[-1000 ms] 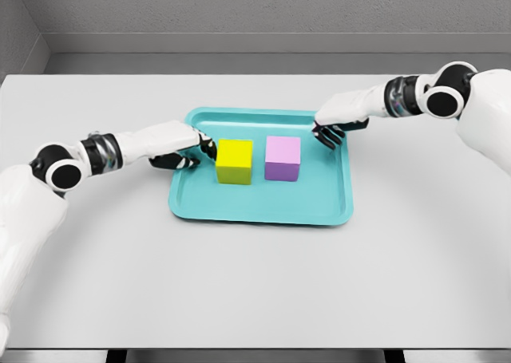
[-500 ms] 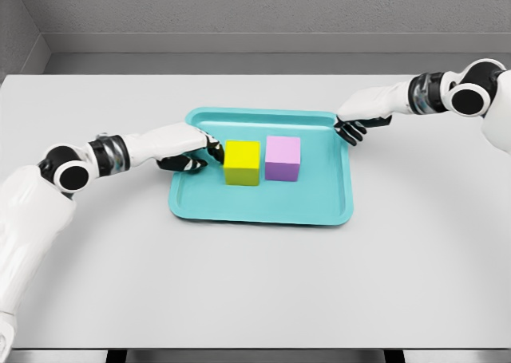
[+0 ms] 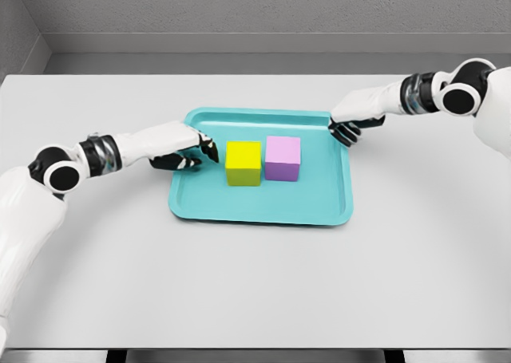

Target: Push two cubes

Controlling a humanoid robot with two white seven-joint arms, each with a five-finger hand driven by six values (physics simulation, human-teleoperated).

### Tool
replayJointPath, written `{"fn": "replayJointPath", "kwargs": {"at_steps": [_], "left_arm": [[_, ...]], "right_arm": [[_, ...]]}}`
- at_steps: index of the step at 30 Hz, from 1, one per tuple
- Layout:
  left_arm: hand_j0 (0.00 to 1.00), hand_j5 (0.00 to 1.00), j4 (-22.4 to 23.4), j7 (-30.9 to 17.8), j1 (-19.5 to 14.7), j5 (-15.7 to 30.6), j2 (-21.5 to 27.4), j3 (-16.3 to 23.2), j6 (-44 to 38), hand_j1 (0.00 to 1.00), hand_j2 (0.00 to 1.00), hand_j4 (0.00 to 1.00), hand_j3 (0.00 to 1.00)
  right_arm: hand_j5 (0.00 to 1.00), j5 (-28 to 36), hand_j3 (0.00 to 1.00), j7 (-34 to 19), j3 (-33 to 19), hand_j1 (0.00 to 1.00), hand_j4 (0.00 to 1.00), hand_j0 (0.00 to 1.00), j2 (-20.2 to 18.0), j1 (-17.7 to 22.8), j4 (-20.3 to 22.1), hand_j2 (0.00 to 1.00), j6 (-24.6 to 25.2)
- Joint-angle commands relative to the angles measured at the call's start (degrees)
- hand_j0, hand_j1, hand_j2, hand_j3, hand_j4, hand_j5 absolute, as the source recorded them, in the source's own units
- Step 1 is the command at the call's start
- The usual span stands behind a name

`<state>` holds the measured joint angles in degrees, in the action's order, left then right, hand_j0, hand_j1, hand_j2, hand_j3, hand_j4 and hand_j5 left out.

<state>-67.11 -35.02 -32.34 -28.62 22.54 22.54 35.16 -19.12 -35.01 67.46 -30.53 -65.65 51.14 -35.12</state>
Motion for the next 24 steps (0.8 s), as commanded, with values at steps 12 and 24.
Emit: {"fn": "replayJointPath", "kwargs": {"at_steps": [12, 24], "left_arm": [[0.53, 0.53, -18.40, 0.02, 7.29, 13.24, 9.45, 0.75, -0.16, 0.53, 0.53, 0.53, 0.53], [0.51, 0.51, -22.98, 0.02, 9.49, 12.45, 7.08, 7.43, -0.16, 0.51, 0.51, 0.51, 0.51]], "right_arm": [[0.14, -0.40, 0.14, 0.01, 8.47, 0.14, 0.14, 0.14, 3.98, -2.29, -0.34, 0.14, 0.12], [0.14, -0.48, 0.14, 0.01, 9.00, 0.14, 0.14, 0.14, 6.71, -4.66, -6.67, 0.14, 0.12]]}}
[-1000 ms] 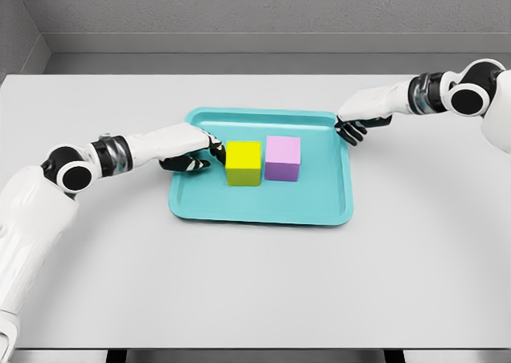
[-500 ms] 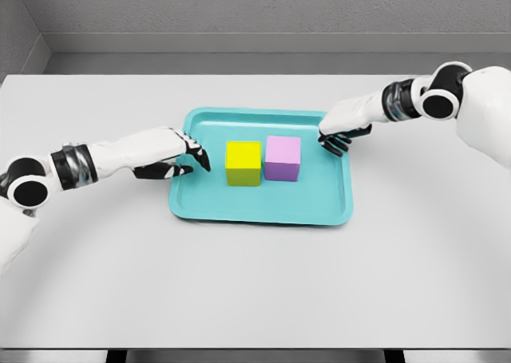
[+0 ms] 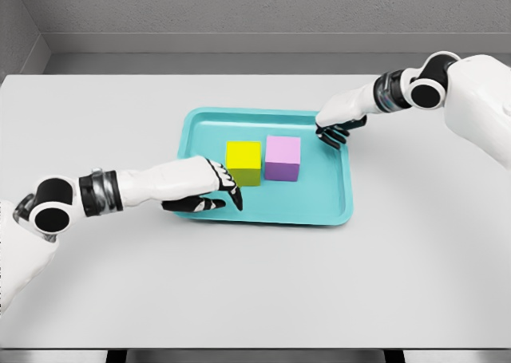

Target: Push two cubes

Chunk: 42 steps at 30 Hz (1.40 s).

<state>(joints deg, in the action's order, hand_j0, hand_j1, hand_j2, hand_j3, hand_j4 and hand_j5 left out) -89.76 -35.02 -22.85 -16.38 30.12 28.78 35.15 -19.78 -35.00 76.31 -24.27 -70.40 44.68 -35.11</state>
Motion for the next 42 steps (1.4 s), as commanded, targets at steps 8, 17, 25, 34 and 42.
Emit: {"fn": "replayJointPath", "kwargs": {"at_steps": [8, 17, 25, 34, 42], "left_arm": [[0.53, 0.53, 0.37, 0.02, -0.18, 1.79, -2.70, 1.54, -0.15, 0.53, 0.53, 0.53, 0.53], [0.54, 0.54, 8.99, 0.02, -0.70, 2.23, -9.20, 2.24, -0.15, 0.54, 0.54, 0.54, 0.54], [0.54, 0.54, 13.21, 0.02, -2.37, 2.23, -9.47, 2.24, -0.15, 0.54, 0.54, 0.54, 0.54], [0.54, 0.54, 14.70, 0.02, -2.37, 2.23, -9.55, 2.15, -0.15, 0.54, 0.54, 0.54, 0.54], [0.54, 0.54, 18.04, 0.02, -3.08, 1.88, -11.14, 2.24, -0.15, 0.54, 0.54, 0.54, 0.54]], "right_arm": [[0.13, -0.09, 0.13, 0.00, 1.82, 0.13, 0.13, 0.13, -0.25, 0.00, 1.64, 0.13, 0.11], [0.14, -0.09, 0.14, 0.00, 3.49, 0.14, 0.14, 0.14, -1.22, -0.35, 4.54, 0.14, 0.11], [0.15, -0.09, 0.15, 0.00, 3.76, 0.15, 0.15, 0.15, -1.48, -0.44, 4.54, 0.15, 0.11], [0.15, 0.00, 0.15, 0.00, 3.67, 0.15, 0.15, 0.15, -1.48, -0.79, 4.63, 0.15, 0.11], [0.15, 0.00, 0.15, 0.00, 3.76, 0.15, 0.15, 0.15, -1.40, -0.79, 5.07, 0.15, 0.11]]}}
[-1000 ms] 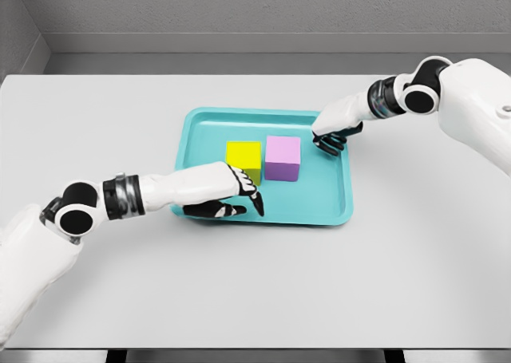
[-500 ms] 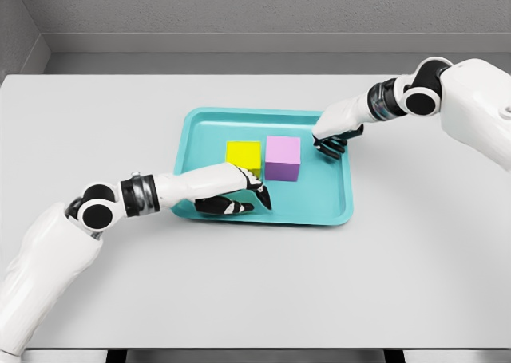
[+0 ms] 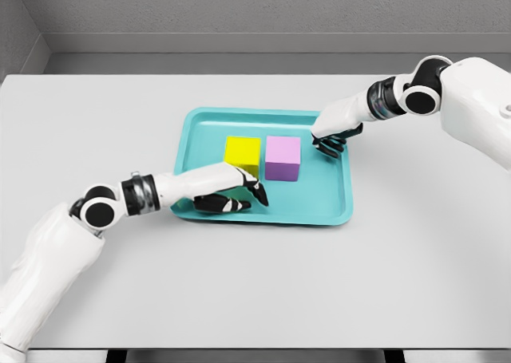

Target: Push two cubes

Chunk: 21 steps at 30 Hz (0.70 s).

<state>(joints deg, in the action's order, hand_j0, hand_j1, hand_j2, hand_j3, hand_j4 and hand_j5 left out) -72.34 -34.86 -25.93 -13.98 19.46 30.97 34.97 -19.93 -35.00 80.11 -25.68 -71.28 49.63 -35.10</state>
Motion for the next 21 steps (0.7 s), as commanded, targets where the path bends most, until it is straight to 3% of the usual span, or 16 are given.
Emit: {"fn": "replayJointPath", "kwargs": {"at_steps": [1, 5, 12, 21], "left_arm": [[0.54, 0.54, 0.71, -0.14, 0.00, -0.61, -0.56, 0.05, 0.03, 0.54, 0.54, 0.54, 0.54], [0.54, 0.54, 1.32, -0.14, -0.09, -0.61, -0.83, 0.05, 0.03, 0.54, 0.54, 0.54, 0.54], [0.54, 0.54, 1.67, -0.14, -1.41, -0.43, -0.74, 0.05, 0.03, 0.54, 0.54, 0.54, 0.54], [0.54, 0.54, 2.38, -0.14, -1.67, -0.35, -0.83, 0.14, 0.03, 0.54, 0.54, 0.54, 0.54]], "right_arm": [[0.15, 0.16, 0.15, 0.00, -0.04, 0.15, 0.15, 0.15, 0.01, 0.09, 0.12, 0.15, 0.10], [0.15, 0.16, 0.15, 0.00, -0.04, 0.15, 0.15, 0.15, -0.25, 0.09, 0.91, 0.15, 0.10], [0.15, 0.25, 0.15, 0.00, 0.57, 0.15, 0.15, 0.15, -3.06, 0.09, 6.62, 0.15, 0.10], [0.15, 0.25, 0.15, 0.00, 1.19, 0.15, 0.15, 0.15, -3.06, 0.00, 7.15, 0.15, 0.10]]}}
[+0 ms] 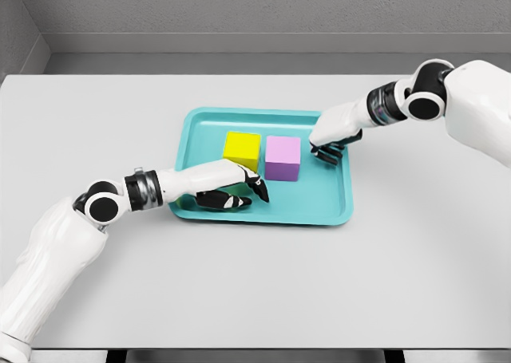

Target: Push two cubes

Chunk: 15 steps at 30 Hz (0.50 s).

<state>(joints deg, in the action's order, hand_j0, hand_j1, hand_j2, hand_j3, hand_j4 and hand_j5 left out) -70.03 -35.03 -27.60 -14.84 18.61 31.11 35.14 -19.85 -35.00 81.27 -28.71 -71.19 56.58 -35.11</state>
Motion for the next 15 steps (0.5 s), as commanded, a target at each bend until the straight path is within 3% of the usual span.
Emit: {"fn": "replayJointPath", "kwargs": {"at_steps": [1, 12, 15], "left_arm": [[0.54, 0.54, -0.54, 0.03, 0.00, 0.77, 0.02, -0.09, -0.14, 0.54, 0.54, 0.54, 0.54], [0.53, 0.53, -4.23, 0.03, 1.05, 3.06, 1.16, -0.09, -0.14, 0.53, 0.53, 0.53, 0.53], [0.53, 0.53, -6.52, 0.03, 1.41, 5.52, 2.74, -0.09, -0.14, 0.53, 0.53, 0.53, 0.53]], "right_arm": [[0.15, 0.16, 0.15, 0.00, 0.03, 0.15, 0.15, 0.15, -0.03, 0.00, 0.19, 0.15, 0.11], [0.15, 0.25, 0.15, 0.00, 0.82, 0.15, 0.15, 0.15, 0.59, 0.26, 0.11, 0.15, 0.11], [0.15, 0.25, 0.15, 0.00, 0.82, 0.15, 0.15, 0.15, 0.67, 0.35, 0.19, 0.15, 0.11]]}}
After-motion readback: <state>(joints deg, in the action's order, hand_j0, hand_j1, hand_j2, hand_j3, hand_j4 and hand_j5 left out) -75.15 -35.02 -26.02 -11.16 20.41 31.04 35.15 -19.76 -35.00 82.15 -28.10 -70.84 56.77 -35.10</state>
